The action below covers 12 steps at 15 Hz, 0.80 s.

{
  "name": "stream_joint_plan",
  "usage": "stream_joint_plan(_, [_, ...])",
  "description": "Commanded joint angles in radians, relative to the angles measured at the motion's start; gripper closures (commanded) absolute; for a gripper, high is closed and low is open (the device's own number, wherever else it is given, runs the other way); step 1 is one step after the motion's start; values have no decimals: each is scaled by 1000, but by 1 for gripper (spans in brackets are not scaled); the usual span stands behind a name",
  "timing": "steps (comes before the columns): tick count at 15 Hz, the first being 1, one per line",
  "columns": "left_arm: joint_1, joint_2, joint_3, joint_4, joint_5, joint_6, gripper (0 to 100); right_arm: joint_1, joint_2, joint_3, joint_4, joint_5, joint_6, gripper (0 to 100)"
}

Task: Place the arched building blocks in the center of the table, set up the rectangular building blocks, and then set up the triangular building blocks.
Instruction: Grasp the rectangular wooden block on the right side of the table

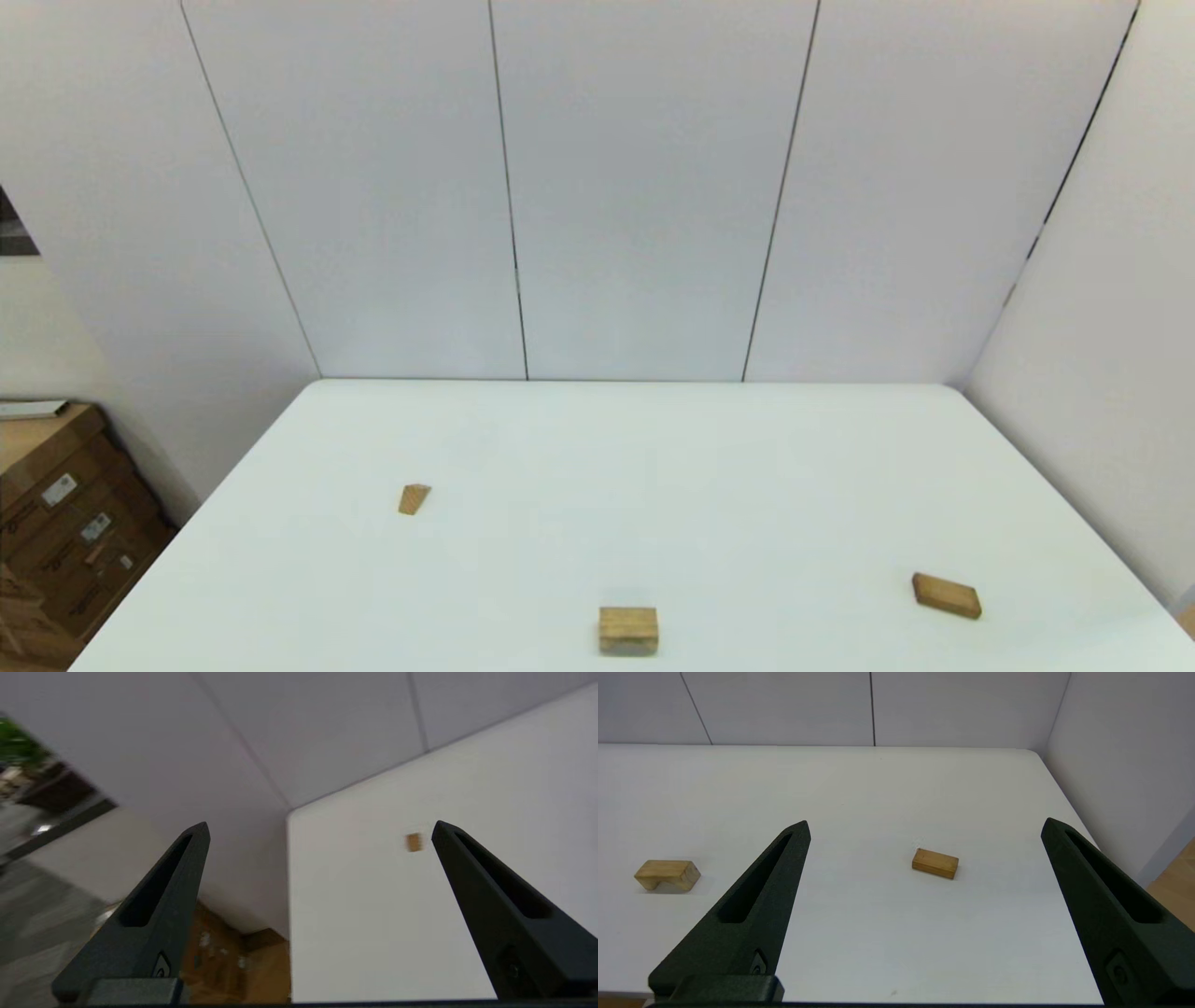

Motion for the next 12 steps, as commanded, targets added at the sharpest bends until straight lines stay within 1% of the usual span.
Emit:
stream_joint_plan(1, [84,-322,243,-73,3,19,0,0,0,1,0,0,0,0])
stream_joint_plan(5, [68,-523,510,-77,1,-50,0,0,0,1,0,0,0,0])
stream_joint_plan(6, [63,-526,537,-80,0,-90,0,0,1,1,0,2,3,0])
stream_joint_plan(7, [63,-526,579,-93,-12,-184,0,0,0,1,0,0,0,0])
stream_joint_plan(9, [63,-526,651,-148,-43,-242,0,0,0,-1,0,0,0,0])
stream_joint_plan(12, [63,-526,849,-323,-52,-270,0,0,1,-1,0,0,0,0])
